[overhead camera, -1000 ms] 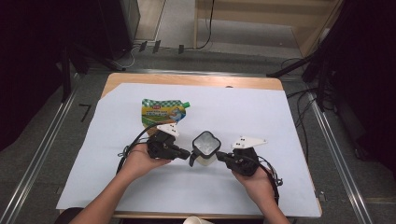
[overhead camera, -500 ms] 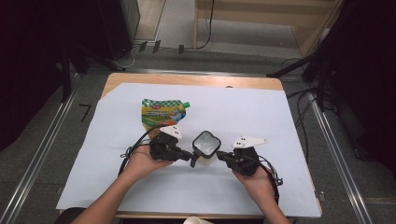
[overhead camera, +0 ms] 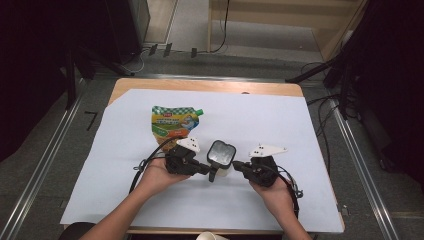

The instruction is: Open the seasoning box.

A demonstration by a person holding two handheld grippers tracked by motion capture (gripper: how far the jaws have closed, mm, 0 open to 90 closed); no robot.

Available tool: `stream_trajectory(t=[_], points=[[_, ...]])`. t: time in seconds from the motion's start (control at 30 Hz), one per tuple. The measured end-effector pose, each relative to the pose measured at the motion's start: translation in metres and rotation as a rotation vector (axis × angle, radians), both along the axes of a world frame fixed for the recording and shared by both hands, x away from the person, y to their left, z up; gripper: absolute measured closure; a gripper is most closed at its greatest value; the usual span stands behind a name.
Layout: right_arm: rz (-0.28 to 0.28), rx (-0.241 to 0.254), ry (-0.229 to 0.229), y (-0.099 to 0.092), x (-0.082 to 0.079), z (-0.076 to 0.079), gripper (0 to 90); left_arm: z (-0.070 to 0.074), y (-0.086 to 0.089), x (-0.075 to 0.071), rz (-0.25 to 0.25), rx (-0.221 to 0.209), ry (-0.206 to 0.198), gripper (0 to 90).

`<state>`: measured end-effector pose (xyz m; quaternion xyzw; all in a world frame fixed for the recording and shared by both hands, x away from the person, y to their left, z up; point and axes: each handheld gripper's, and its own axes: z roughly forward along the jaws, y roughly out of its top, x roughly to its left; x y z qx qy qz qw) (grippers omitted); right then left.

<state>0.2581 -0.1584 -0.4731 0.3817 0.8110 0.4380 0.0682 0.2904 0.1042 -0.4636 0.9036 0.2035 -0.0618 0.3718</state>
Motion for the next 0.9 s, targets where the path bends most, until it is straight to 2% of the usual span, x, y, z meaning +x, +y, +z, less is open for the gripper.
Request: stream_trajectory(t=[0.37,0.67,0.73,0.8,0.9], points=[[-0.029,-0.003,-0.002,-0.004,0.005,-0.002,90.0,-0.001,-0.015,-0.006,-0.019,-0.018,-0.012,89.7],[-0.055,0.000,-0.013,-0.004,0.011,-0.003,90.0,-0.004,-0.023,-0.007,-0.032,-0.037,0.001,89.6],[-0.076,-0.001,0.010,-0.003,0.013,-0.003,90.0,-0.005,-0.025,-0.007,-0.023,-0.047,0.007,89.6],[-0.077,-0.009,0.002,-0.002,0.015,-0.004,90.0,-0.006,-0.026,-0.007,-0.021,-0.054,0.012,89.6],[-0.078,0.004,0.012,-0.003,0.017,-0.005,90.0,-0.007,-0.028,-0.007,-0.025,-0.063,0.020,89.2]])
